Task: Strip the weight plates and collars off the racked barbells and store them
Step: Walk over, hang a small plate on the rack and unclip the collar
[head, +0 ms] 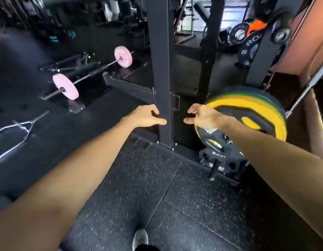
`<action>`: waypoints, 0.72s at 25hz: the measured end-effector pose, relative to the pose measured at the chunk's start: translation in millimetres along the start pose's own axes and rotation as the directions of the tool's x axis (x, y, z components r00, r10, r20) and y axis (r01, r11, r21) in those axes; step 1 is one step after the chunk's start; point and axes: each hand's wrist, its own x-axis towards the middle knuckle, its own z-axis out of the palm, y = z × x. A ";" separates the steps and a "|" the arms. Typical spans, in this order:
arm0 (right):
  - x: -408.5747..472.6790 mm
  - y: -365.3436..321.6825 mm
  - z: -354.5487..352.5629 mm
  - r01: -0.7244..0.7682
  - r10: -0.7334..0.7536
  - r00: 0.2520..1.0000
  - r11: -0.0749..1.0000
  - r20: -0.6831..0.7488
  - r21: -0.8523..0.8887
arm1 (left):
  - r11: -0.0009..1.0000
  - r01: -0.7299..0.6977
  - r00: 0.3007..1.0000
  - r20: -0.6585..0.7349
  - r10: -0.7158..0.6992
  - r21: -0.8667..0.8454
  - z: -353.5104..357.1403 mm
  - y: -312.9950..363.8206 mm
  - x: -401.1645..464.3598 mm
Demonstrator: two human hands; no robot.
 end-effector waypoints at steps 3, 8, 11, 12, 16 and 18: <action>-4.0 1.3 89.2 -0.006 0.008 0.983 1.000 0.184 -0.009 | 0.983 0.179 0.980 0.100 -0.174 -0.039 60.8 -73.2 -47.7; -17.8 4.0 227.0 0.006 0.055 0.882 0.992 0.469 -0.126 | 0.907 0.404 0.896 0.250 -0.367 -0.118 143.7 -187.9 -125.6; -35.4 -2.9 295.1 0.022 0.076 0.805 0.987 0.588 -0.157 | 0.856 0.500 0.831 0.353 -0.430 -0.133 179.5 -242.8 -175.5; -42.9 -4.2 313.2 0.025 0.086 0.781 0.985 0.618 -0.168 | 0.840 0.526 0.810 0.380 -0.447 -0.131 188.9 -255.8 -191.0; -68.3 -12.8 379.1 0.011 0.169 0.670 0.971 0.723 -0.238 | 0.757 0.639 0.713 0.475 -0.515 -0.138 221.0 -306.7 -247.4; -76.8 -21.9 403.7 0.011 0.224 0.608 0.957 0.761 -0.291 | 0.730 0.660 0.697 0.507 -0.507 -0.176 231.1 -326.6 -269.5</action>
